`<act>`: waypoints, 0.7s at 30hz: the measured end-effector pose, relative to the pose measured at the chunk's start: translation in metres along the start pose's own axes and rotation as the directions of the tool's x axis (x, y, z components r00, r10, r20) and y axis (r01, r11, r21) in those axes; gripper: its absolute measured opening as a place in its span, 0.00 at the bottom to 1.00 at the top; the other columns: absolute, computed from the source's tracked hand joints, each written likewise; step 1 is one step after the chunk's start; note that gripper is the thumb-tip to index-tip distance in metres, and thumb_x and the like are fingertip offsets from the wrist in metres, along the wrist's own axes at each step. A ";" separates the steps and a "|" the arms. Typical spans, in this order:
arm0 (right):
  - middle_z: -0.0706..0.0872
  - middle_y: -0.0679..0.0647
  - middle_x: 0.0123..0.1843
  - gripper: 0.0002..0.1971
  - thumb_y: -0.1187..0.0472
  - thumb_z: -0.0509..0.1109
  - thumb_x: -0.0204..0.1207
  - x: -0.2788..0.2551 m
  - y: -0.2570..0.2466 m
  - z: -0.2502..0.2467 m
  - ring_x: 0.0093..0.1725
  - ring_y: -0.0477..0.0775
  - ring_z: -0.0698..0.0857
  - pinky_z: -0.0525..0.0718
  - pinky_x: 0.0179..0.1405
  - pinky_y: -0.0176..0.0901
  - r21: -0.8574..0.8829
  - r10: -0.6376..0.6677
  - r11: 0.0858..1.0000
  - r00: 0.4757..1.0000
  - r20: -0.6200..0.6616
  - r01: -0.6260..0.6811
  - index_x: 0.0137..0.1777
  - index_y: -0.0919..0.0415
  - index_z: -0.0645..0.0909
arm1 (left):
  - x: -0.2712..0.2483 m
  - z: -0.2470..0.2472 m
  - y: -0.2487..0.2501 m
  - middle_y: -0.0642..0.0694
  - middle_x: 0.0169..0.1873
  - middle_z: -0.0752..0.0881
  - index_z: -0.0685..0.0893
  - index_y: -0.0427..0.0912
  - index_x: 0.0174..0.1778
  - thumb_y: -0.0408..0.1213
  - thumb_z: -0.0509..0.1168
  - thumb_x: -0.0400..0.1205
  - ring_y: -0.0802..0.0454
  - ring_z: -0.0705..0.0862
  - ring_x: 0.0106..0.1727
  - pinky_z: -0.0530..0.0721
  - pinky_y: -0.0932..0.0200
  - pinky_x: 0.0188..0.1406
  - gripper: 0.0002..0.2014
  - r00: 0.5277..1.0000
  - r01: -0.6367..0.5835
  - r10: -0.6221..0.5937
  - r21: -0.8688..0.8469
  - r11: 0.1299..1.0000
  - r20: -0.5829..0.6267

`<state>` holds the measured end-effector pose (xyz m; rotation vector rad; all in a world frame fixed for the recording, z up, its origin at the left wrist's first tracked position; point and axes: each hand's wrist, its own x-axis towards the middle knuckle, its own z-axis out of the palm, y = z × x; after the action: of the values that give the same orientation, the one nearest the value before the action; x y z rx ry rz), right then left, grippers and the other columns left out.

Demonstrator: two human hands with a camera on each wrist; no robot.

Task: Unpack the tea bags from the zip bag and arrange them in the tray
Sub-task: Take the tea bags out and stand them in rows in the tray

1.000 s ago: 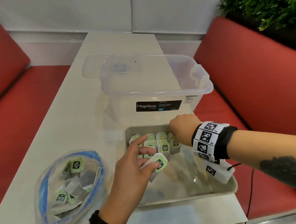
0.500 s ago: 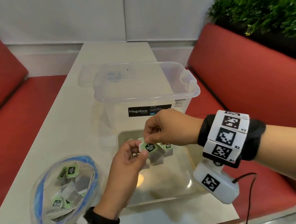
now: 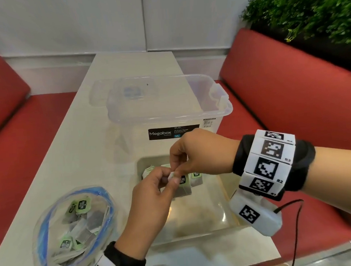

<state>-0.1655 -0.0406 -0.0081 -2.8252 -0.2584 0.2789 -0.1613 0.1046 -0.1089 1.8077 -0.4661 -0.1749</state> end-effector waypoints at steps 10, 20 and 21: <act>0.81 0.42 0.34 0.02 0.58 0.74 0.71 0.010 0.027 0.007 0.37 0.46 0.79 0.73 0.30 0.35 -0.244 0.155 0.962 0.983 0.103 -0.126 0.42 0.50 0.86 | -0.001 -0.007 -0.010 0.74 0.43 0.85 0.72 0.69 0.53 0.40 0.74 0.73 0.78 0.79 0.53 0.70 0.85 0.46 0.22 1.000 -0.016 0.015 0.114 0.993 0.010; 0.89 0.53 0.47 0.08 0.61 0.68 0.73 0.038 0.058 0.047 0.47 0.57 0.86 0.82 0.42 0.43 -0.461 0.311 0.867 0.929 0.202 -0.190 0.50 0.57 0.87 | -0.010 -0.015 -0.022 0.73 0.49 0.83 0.73 0.68 0.50 0.34 0.73 0.74 0.73 0.81 0.53 0.71 0.82 0.51 0.23 0.991 -0.126 0.135 0.255 0.959 -0.020; 0.89 0.54 0.48 0.09 0.61 0.67 0.73 0.040 0.059 0.050 0.47 0.57 0.86 0.82 0.43 0.43 -0.466 0.314 0.865 0.926 0.208 -0.188 0.50 0.57 0.87 | -0.010 -0.015 -0.021 0.73 0.49 0.83 0.74 0.68 0.50 0.34 0.72 0.74 0.73 0.81 0.53 0.71 0.81 0.51 0.22 0.990 -0.126 0.136 0.255 0.959 -0.022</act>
<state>-0.1293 -0.0745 -0.0791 -3.2661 0.0041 0.7710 -0.1603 0.1269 -0.1260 2.0179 -0.6005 0.0139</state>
